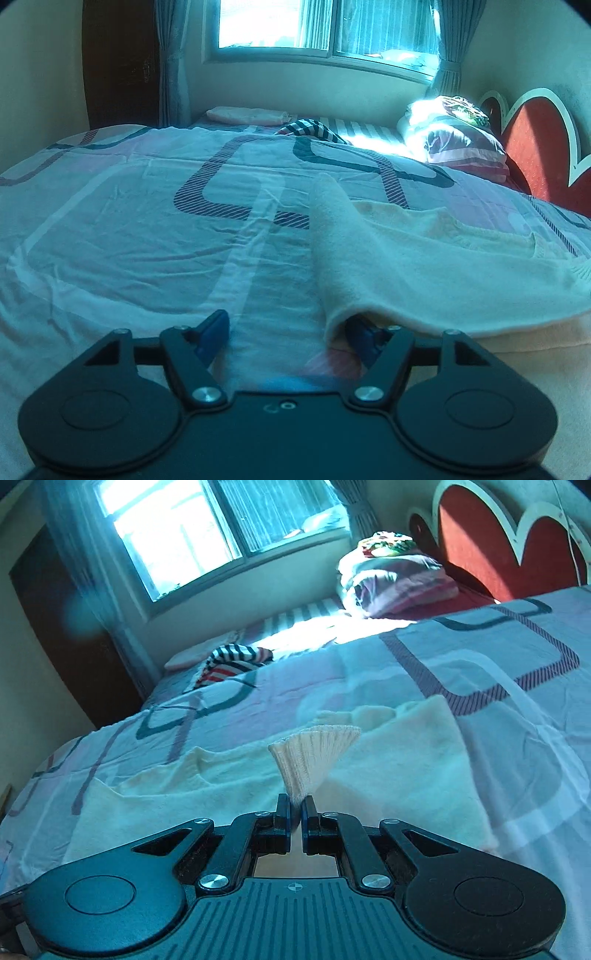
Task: Fold small clothes
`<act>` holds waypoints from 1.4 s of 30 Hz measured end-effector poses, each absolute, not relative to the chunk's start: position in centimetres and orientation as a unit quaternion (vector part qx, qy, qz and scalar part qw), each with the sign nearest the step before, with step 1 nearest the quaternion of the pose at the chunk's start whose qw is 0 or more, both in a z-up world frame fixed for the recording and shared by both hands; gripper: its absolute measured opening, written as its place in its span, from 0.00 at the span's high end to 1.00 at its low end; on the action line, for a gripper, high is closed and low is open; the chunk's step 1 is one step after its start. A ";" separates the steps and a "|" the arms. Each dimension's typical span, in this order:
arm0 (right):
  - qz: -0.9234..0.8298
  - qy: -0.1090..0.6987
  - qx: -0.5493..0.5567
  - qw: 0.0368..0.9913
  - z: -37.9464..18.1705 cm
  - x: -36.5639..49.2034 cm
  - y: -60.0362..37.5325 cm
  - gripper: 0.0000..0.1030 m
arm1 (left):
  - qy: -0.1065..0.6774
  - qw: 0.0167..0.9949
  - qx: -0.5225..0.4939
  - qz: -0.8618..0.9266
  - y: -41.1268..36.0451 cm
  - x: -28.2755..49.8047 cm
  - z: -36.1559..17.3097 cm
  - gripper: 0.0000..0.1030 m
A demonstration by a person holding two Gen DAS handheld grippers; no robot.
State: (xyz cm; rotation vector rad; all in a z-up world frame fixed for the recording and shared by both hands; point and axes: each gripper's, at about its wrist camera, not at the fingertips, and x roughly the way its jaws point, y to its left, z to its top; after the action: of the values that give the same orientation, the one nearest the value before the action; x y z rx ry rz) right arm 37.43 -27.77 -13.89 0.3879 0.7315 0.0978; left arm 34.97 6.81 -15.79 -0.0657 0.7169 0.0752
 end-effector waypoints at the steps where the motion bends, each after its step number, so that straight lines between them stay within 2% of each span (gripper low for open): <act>1: 0.040 0.358 0.189 0.914 -14.1 37.1 -28.1 0.95 | 0.348 0.937 -0.029 0.034 6.7 34.9 -15.8 0.56; 5: 0.038 0.376 0.213 0.901 -15.0 36.2 -29.4 0.95 | 0.341 0.940 -0.018 0.008 5.8 34.5 -15.7 0.91; 7: 0.039 0.379 0.235 0.894 -15.2 35.9 -30.1 0.94 | 0.339 0.941 -0.021 0.004 5.7 34.3 -15.7 0.96; 8: 0.039 0.378 0.246 0.892 -15.1 35.8 -30.4 0.90 | 0.338 0.941 -0.027 0.005 5.8 34.3 -15.7 0.96; 9: 0.033 0.374 0.257 0.890 -15.0 35.4 -30.9 0.71 | 0.339 0.940 -0.032 0.007 6.0 34.2 -15.7 0.96; 10: 0.029 0.369 0.262 0.891 -14.8 35.3 -31.2 0.42 | 0.340 0.940 -0.035 0.007 6.1 34.2 -15.6 0.96; 11: 0.027 0.361 0.263 0.894 -14.6 35.3 -31.4 0.33 | 0.343 0.939 -0.035 0.006 6.1 34.3 -15.6 0.96; 12: 0.028 0.359 0.258 0.896 -14.5 35.3 -31.3 0.33 | 0.343 0.939 -0.032 0.006 6.0 34.3 -15.5 0.96; 13: 0.023 0.360 0.252 0.898 -14.4 35.5 -31.3 0.33 | 0.343 0.939 -0.027 0.006 5.9 34.3 -15.5 0.96; 14: 0.015 0.358 0.247 0.900 -14.3 35.6 -31.2 0.38 | 0.345 0.938 -0.022 0.006 5.7 34.3 -15.5 0.96; 16: 0.010 0.366 0.248 0.897 -14.5 35.8 -31.3 0.80 | 0.346 0.938 -0.017 0.007 5.5 34.4 -15.6 0.96; 17: 0.009 0.371 0.248 0.895 -14.7 36.0 -31.4 0.88 | 0.345 0.938 -0.015 0.007 5.5 34.3 -15.6 0.96; 19: 0.013 0.379 0.232 0.896 -14.9 36.2 -31.2 0.95 | 0.345 0.939 -0.010 0.008 5.3 34.4 -15.6 0.96; 24: -0.004 0.329 0.166 0.930 -12.8 34.6 -31.3 0.97 | 0.343 0.939 0.010 0.007 4.9 34.3 -15.5 0.96; 28: -0.017 0.390 0.132 0.911 -15.3 35.2 -31.5 0.97 | 0.346 0.938 0.030 0.006 4.1 34.1 -15.9 0.96; 31: -0.031 0.376 0.117 0.919 -15.2 34.8 -31.3 0.97 | 0.353 0.935 0.028 -0.002 4.3 34.0 -15.6 0.95; 34: -0.051 0.367 0.105 0.923 -14.9 34.1 -31.5 0.97 | 0.365 0.930 0.033 -0.017 4.8 33.5 -15.0 0.76; 36: -0.047 0.369 0.099 0.923 -14.8 33.9 -31.4 0.97 | 0.371 0.928 0.007 -0.027 5.8 33.0 -14.4 0.74; 38: -0.056 0.358 0.091 0.928 -14.2 33.8 -31.4 0.96 | 0.368 0.929 -0.026 -0.025 6.6 32.8 -13.6 0.68; 42: -0.052 0.317 0.105 0.941 -12.5 33.9 -31.2 0.96 | 0.359 0.930 -0.073 -0.028 7.0 34.6 -12.3 0.68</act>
State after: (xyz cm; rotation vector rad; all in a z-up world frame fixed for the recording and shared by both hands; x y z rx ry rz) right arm 33.93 -31.16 -12.51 0.2137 0.6466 -0.1064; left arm 34.56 7.02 -12.28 -0.1486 0.7361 -0.0582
